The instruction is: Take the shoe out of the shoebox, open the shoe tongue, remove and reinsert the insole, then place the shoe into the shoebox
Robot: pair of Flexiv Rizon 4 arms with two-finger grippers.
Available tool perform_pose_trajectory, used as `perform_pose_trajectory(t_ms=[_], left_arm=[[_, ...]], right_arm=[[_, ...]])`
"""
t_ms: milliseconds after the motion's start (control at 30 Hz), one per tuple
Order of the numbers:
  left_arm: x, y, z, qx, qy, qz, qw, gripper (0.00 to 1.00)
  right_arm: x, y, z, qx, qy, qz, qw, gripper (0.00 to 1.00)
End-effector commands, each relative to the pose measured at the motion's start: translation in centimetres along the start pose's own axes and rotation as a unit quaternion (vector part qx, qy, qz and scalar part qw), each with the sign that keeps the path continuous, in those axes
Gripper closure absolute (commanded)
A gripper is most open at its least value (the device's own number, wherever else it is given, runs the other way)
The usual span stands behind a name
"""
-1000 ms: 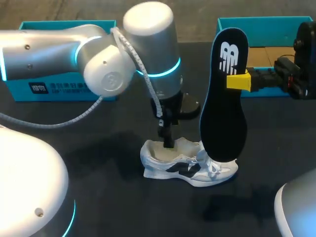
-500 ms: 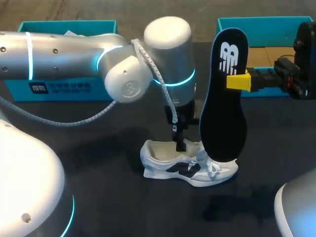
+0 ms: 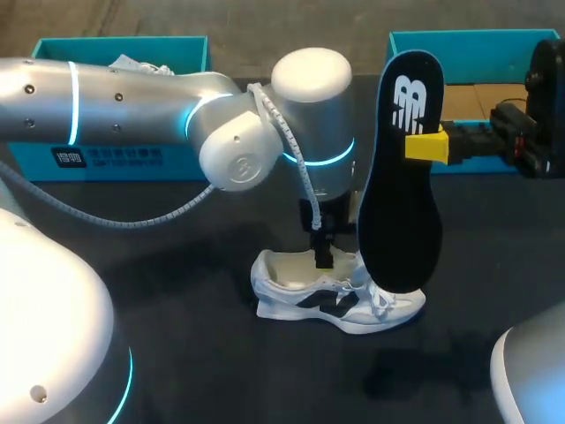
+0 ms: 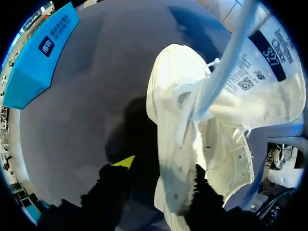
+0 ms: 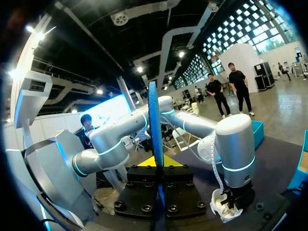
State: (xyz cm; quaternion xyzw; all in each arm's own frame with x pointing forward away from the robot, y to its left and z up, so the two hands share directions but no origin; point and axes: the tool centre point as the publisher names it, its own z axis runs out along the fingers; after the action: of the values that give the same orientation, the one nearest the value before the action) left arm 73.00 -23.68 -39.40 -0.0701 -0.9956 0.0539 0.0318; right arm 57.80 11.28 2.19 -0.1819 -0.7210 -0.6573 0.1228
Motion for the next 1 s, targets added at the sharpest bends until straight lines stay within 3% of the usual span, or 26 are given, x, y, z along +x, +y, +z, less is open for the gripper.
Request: perform_pose_trajectory(t_ms=[33, 267, 533, 700, 967, 1000], left_arm=[[0.7, 0.7, -0.3, 0.007, -0.003, 0.006, 1.0, 1.0], [1.7, 1.3, -2.3, 0.018, -0.012, 0.048, 0.999, 1.0], [2.3, 1.4, -4.6, 0.002, -0.027, 0.192, 0.981, 1.0], [2.6, 1.8, -6.0, -0.017, -0.026, 0.322, 0.946, 1.0], [4.1, 2.7, -7.6, -0.062, -0.038, 0.515, 0.854, 1.0], [4.5, 2.9, -7.7, -0.071, -0.037, 0.544, 0.835, 1.0]], right_arm=[[-0.3, 0.2, 0.3, 0.002, 0.001, 0.001, 1.0, 1.0], [-0.3, 0.2, 0.3, 0.002, 0.001, 0.001, 1.0, 1.0], [-0.3, 0.2, 0.3, 0.002, 0.001, 0.001, 1.0, 1.0], [-0.3, 0.2, 0.3, 0.002, 0.001, 0.001, 1.0, 1.0], [-0.3, 0.2, 0.3, 0.002, 0.001, 0.001, 1.0, 1.0], [-0.3, 0.2, 0.3, 0.002, 0.001, 0.001, 1.0, 1.0]])
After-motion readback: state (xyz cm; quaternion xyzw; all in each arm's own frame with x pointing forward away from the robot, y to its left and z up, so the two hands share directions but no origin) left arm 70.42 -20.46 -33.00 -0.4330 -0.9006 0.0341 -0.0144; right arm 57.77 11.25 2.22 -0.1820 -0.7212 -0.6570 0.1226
